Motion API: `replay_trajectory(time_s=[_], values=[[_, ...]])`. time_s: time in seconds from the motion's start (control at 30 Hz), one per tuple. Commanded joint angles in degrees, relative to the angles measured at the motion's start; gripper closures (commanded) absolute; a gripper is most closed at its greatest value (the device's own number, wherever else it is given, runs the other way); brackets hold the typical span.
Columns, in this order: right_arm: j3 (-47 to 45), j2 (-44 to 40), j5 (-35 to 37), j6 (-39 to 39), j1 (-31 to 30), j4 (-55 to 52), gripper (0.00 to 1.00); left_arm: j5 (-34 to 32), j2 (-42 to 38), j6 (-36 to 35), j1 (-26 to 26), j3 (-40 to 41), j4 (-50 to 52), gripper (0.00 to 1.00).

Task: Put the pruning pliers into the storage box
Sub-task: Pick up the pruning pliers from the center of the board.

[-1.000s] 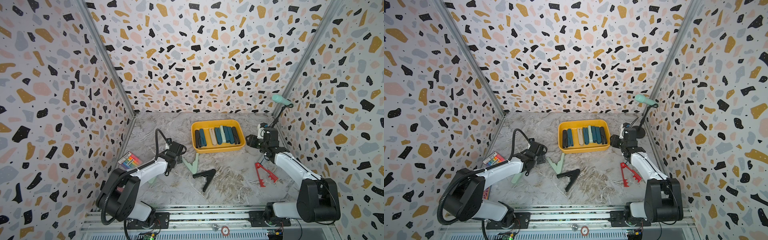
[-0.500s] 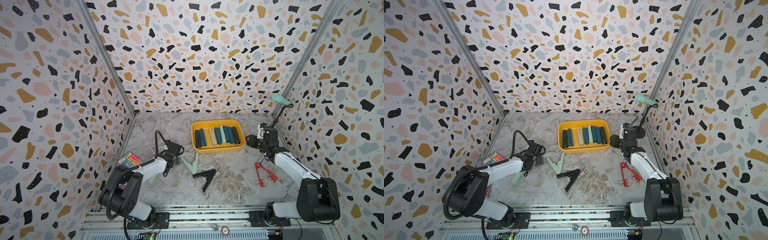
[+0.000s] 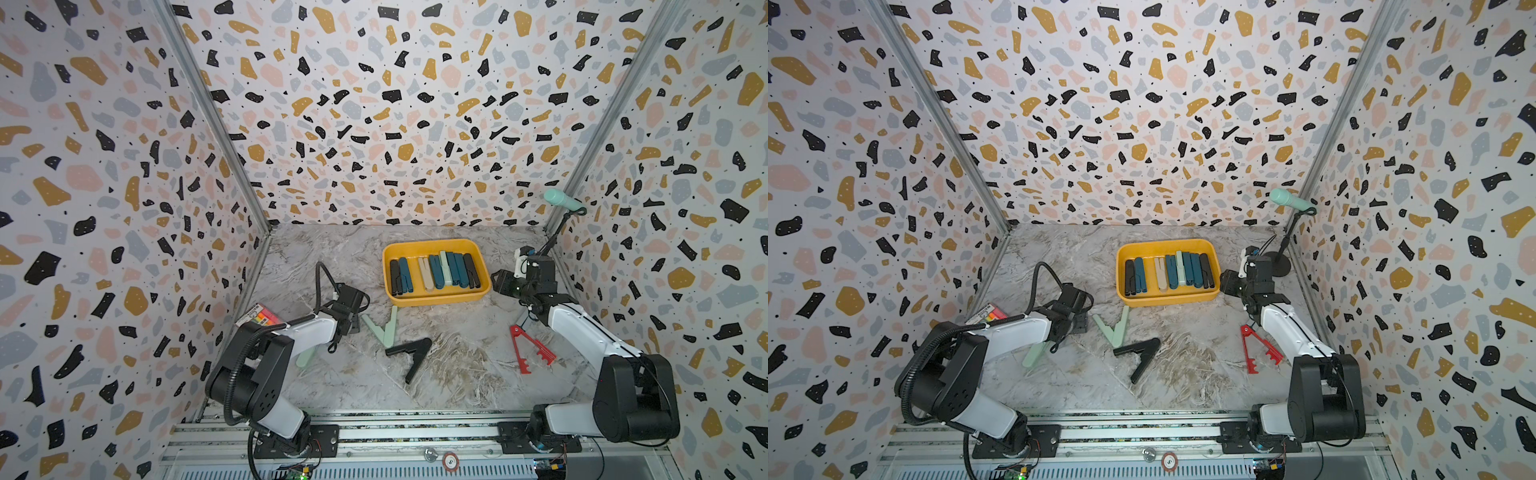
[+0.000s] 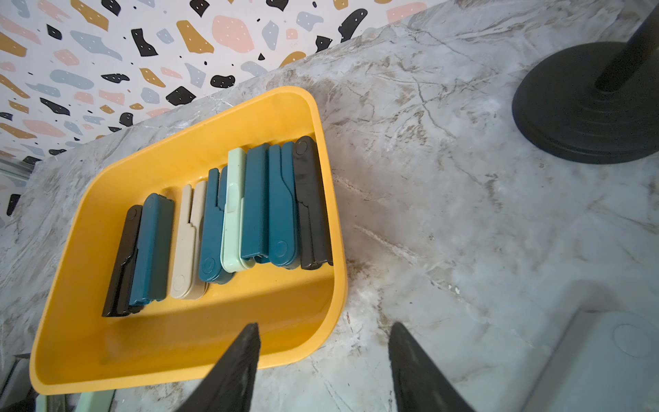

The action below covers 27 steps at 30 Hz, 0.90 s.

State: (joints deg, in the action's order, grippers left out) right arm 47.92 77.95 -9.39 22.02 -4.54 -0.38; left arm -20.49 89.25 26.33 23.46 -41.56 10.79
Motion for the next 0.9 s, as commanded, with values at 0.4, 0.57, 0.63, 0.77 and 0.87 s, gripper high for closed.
replay_trajectory(time_s=[0.4,0.57,0.63,0.77,0.87], values=[[0.7,-0.8,1.1,0.0,-0.1,-0.4,0.4,3.1,3.3,0.7,-0.3,-1.4,-3.8,0.35],[0.4,-1.0,1.5,-0.2,-0.2,-0.8,0.4,3.1,4.9,0.8,-0.5,-1.6,-5.2,0.42],[0.4,-1.0,1.6,-0.2,-0.1,-0.7,0.4,3.3,4.8,1.0,-0.9,-1.3,-5.8,0.51],[0.3,-1.0,1.9,-0.3,-0.2,-0.7,0.4,2.9,4.0,0.9,-1.1,-0.7,-6.2,0.65],[0.4,-1.0,1.8,-0.3,-0.1,-0.6,0.4,2.5,4.0,0.7,-1.2,-0.6,-6.0,0.65]])
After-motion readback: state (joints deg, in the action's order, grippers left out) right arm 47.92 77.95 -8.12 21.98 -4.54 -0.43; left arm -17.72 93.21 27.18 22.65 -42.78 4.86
